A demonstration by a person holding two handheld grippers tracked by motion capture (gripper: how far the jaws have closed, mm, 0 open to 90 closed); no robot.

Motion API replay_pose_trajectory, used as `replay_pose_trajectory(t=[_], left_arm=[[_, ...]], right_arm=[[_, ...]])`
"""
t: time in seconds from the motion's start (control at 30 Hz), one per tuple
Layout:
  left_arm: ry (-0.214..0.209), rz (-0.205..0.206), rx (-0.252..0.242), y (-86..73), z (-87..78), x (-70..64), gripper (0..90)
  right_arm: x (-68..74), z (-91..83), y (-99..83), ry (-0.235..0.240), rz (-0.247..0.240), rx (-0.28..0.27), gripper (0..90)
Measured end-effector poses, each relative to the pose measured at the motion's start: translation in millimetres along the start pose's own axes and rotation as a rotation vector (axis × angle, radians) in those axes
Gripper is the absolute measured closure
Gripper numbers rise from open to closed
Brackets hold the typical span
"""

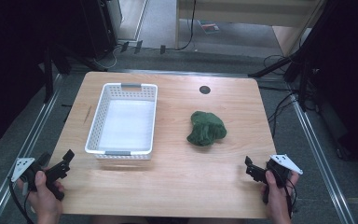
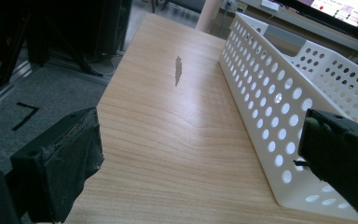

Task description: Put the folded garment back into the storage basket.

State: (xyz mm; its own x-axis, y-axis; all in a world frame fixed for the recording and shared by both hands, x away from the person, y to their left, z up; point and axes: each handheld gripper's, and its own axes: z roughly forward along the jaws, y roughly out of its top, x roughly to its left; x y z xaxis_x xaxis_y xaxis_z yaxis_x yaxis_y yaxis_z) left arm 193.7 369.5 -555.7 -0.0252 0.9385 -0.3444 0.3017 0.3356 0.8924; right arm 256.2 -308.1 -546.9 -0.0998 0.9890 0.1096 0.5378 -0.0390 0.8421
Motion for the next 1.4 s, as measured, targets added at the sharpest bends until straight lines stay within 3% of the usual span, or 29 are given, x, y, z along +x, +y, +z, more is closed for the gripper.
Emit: replay_pose_trajectory(t=[0.4, 0.53, 0.67, 0.93, 1.03, 1.17, 1.33, 1.4], left_arm=[[0.017, -0.016, -0.006, 0.2, -0.5, 0.9, 0.1], [0.004, -0.016, 0.012, 2.3, -1.1, 2.5, 0.1], [-0.004, -0.052, -0.011, 9.3, -7.5, 2.0, 0.1], [-0.002, -0.03, -0.053, 34.0, -22.5, -10.4, 0.1], [0.005, 0.017, -0.047, 46.6, -26.3, -24.3, 0.1], [-0.019, 0.035, -0.03, 53.3, -25.9, -39.2, 0.1], [-0.064, 0.09, 0.021, 59.8, -17.3, -73.1, 0.1], [-0.103, 0.123, 0.053, 62.5, -9.2, -95.1, 0.1]], right_arm=[[1.2, 0.0, -0.3, -0.001, -0.014, 0.01, 1.6], [0.9, 0.2, -0.1, 0.002, -0.01, 0.011, 1.6], [0.9, 0.2, -0.1, 0.003, -0.006, 0.014, 1.6], [1.0, 0.6, 0.1, 0.005, -0.01, 0.018, 1.6], [1.8, 0.5, 0.0, 0.003, -0.019, 0.017, 1.7], [1.9, 0.7, 0.0, 0.0, -0.019, 0.018, 1.7], [0.0, 0.8, 0.2, 0.008, -0.003, 0.02, 1.6], [0.0, 0.8, 0.2, 0.01, -0.002, 0.019, 1.6]])
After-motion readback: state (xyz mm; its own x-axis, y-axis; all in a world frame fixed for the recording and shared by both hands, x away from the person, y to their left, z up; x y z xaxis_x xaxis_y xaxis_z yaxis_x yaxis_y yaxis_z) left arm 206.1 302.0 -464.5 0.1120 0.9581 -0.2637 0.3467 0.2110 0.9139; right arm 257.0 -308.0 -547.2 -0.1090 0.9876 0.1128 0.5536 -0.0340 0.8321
